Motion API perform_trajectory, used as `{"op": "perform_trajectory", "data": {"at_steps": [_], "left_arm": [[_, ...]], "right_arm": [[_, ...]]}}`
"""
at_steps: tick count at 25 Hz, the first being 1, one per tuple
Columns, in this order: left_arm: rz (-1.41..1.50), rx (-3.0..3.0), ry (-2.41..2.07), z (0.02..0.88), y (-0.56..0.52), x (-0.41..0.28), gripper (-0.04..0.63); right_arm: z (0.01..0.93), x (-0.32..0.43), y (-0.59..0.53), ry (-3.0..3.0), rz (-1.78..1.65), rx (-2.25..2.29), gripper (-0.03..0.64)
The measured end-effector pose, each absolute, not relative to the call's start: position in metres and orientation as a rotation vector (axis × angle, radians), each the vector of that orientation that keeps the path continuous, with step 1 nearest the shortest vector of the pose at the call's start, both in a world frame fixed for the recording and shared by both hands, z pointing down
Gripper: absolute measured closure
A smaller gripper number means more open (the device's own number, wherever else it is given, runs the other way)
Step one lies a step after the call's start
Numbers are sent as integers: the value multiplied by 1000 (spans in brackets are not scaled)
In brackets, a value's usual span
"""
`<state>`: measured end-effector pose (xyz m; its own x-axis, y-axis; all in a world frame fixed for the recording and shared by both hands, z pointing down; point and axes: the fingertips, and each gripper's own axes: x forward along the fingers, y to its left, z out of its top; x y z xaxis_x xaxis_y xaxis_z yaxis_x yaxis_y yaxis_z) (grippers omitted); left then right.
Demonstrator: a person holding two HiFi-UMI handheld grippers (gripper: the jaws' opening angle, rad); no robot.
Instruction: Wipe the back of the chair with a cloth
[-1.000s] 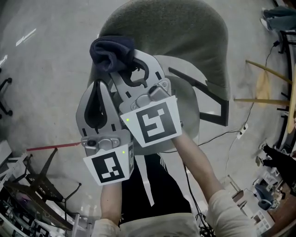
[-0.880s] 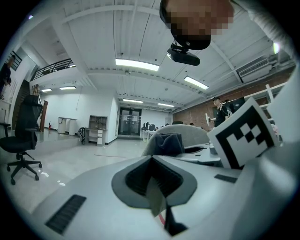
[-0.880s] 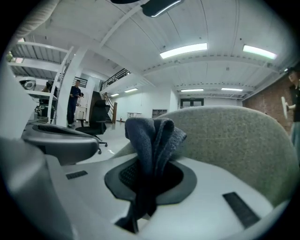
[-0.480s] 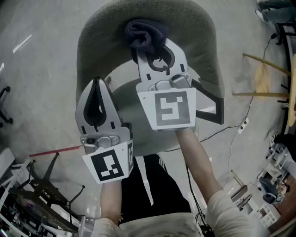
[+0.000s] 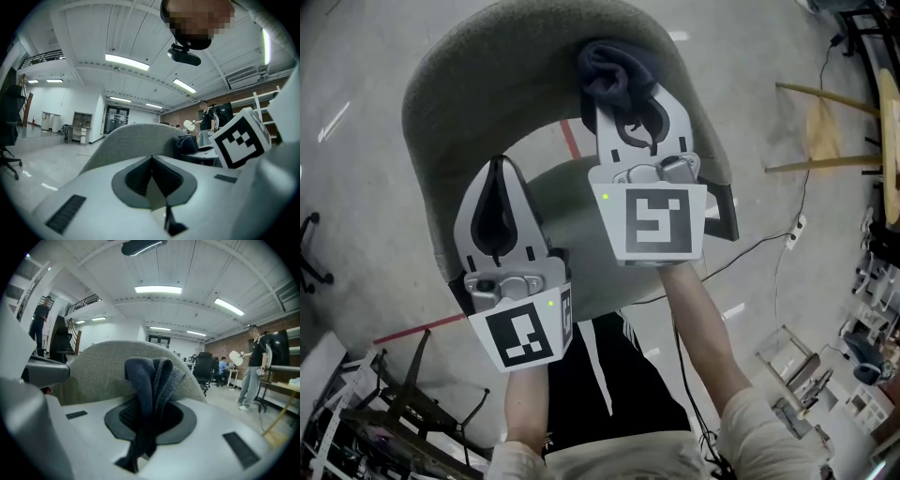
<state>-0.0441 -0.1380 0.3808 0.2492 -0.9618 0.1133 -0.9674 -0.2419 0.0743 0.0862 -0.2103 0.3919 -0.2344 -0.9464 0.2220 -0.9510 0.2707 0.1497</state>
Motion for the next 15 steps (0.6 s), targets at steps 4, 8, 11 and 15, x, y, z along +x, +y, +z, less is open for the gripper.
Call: {"op": "perform_trajectory", "data": {"at_steps": [4,8,11,15], "left_arm": [[50,2415,-1802,379,-138,-29,580],[51,2443,-1748,381,-133,-15,580],[52,2464,-1721,381,-131,-7,580],[55,2473,-1708,381,-126,-4,580]], "right_arm": [[388,105,-201,-2217,16,1824,563],[386,124,-190,-2161,14,1879,563],[386,141,-182,-2106,30,1933,563],[386,157,-175,-2057,30,1976,563]]}}
